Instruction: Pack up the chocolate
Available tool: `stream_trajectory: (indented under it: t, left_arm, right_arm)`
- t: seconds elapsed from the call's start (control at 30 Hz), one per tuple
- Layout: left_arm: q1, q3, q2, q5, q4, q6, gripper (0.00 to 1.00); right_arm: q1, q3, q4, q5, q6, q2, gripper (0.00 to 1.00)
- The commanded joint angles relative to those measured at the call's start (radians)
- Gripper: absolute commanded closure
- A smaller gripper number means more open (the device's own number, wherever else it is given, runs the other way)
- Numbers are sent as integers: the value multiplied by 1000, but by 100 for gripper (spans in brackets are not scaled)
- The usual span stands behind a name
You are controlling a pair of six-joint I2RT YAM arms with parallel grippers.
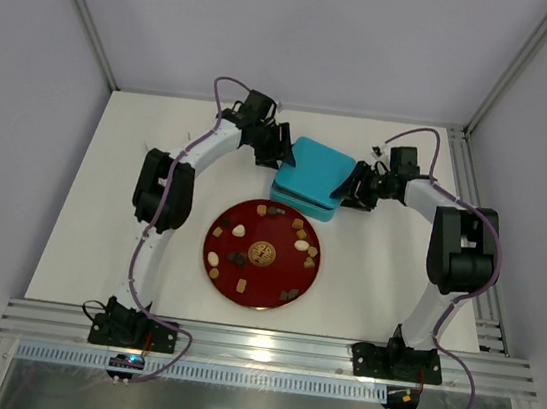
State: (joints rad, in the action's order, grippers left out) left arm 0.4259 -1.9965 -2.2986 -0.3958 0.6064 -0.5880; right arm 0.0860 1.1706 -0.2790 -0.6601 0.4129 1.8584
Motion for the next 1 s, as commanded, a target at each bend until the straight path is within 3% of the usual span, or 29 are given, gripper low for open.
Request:
stream_trajectory:
  t: [0.0,0.23,0.73,0.97]
  left_arm:
    - [10,-1,21,-2,32,31,43]
    - [11,-27,7,9,62,42,43]
    - [10,-82,-28,35,150,82,43]
    - [10,-85,-27,37,153,83,43]
  right_arm:
    - [6,1,-34,65,-23,-53,47]
    - [6,15,-11,109,-2,-82,35]
    - [8,90,3,160,36,-79,27]
    - [-3,127,31,269,104,-67,24]
